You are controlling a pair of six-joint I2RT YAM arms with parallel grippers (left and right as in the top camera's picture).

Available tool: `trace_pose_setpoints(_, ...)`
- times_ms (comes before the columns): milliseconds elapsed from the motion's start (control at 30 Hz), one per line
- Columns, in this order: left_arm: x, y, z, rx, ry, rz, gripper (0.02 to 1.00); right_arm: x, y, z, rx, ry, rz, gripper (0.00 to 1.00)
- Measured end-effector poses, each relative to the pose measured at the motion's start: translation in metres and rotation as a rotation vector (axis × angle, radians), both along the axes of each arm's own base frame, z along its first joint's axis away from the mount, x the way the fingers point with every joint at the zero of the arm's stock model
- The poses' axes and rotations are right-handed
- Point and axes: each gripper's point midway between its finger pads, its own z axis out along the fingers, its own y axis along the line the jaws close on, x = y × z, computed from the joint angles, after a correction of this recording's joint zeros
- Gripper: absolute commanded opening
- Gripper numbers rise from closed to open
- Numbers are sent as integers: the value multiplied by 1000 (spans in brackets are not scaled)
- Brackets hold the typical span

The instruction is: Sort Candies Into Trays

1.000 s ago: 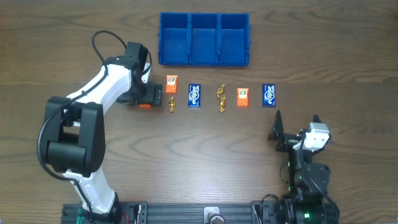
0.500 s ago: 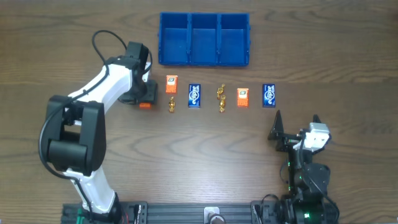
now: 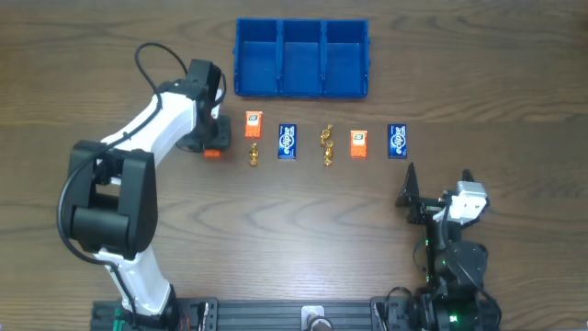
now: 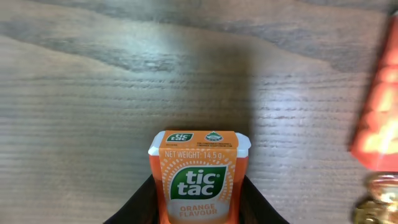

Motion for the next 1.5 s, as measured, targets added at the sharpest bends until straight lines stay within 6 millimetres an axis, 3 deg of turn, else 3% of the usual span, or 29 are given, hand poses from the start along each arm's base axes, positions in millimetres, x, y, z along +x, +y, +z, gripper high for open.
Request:
trace_pose_setpoints(100, 16, -10, 20, -6, -40, 10, 159, 0, 0, 0, 0, 0, 0, 998)
trace_pose_setpoints(200, 54, -36, 70, -10, -179, 8, 156, 0, 0, 0, 0, 0, 0, 998)
trace_pose_setpoints(300, 92, -72, 135, -32, -374, -20, 165, 0, 0, 0, 0, 0, 0, 998)
trace_pose_setpoints(367, 105, -88, 170, -52, -466, -29, 165, 0, 0, 0, 0, 0, 0, 998)
trace_pose_setpoints(467, 125, -100, 214, -77, -584, -25, 161, 0, 0, 0, 0, 0, 0, 998)
trace_pose_setpoints(533, 140, -102, 229, -83, -634, -10, 167, 0, 0, 0, 0, 0, 0, 998)
trace_pose_setpoints(633, 162, -103, 211, -63, -623, 4, 169, 0, 0, 0, 0, 0, 0, 998)
trace_pose_setpoints(833, 179, -101, 123, -14, -481, 5, 178, 0, 0, 0, 0, 0, 0, 998)
trace_pose_setpoints(900, 180, -99, 106, -10, -450, 10, 185, 0, 0, 0, 0, 0, 0, 998)
trace_pose_setpoints(1033, 181, -97, 103, -15, -444, 17, 268, 0, 0, 0, 0, 0, 0, 998)
trace_pose_setpoints(1067, 182, -97, 103, -17, -447, 20, 354, 0, 0, 0, 0, 0, 0, 998)
trace_pose_setpoints(1167, 182, -98, 103, -18, -450, 19, 779, 0, 0, 0, 0, 0, 0, 998)
trace_pose_setpoints(1233, 183, -99, 104, -24, -455, 26, 998, 0, 0, 0, 0, 0, 0, 998)
trace_pose_setpoints(1500, 178, -99, 102, -27, -432, 25, 1000, 0, 0, 0, 0, 0, 0, 998)
